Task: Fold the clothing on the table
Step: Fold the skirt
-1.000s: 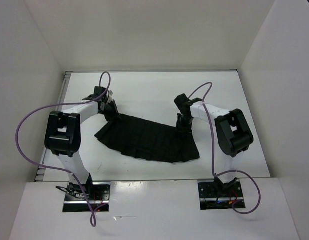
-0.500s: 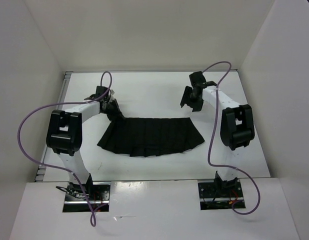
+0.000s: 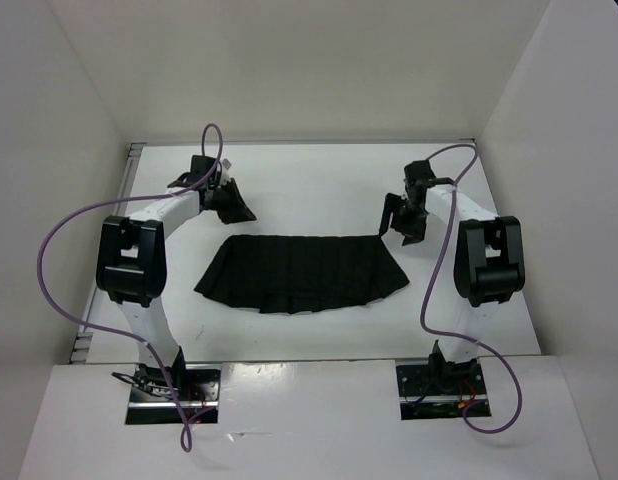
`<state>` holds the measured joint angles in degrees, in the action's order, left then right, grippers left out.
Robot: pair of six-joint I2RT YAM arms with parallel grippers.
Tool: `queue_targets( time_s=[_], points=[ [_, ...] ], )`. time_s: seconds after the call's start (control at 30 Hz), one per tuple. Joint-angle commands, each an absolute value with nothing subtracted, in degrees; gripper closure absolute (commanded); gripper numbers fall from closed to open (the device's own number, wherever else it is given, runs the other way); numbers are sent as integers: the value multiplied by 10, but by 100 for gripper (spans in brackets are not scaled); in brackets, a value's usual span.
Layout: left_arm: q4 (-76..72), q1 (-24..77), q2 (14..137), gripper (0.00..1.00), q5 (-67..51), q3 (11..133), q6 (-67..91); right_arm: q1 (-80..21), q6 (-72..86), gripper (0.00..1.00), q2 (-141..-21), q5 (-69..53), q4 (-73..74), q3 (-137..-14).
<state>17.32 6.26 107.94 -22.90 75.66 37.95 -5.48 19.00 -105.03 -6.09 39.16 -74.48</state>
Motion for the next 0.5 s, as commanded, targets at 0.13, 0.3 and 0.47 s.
queue_targets(
  time_s=[0.13, 0.3, 0.47],
  points=[
    [172, 65, 1069, 99, -256, 757, 383, -53, 156, 24, -1051, -212, 366, -699],
    [172, 65, 1064, 99, -272, 745, 383, -53, 156, 26, -1056, -250, 355, -662],
    [172, 83, 1063, 98, -311, 739, 371, -67, 163, 34, -1056, -282, 348, -636]
  ],
)
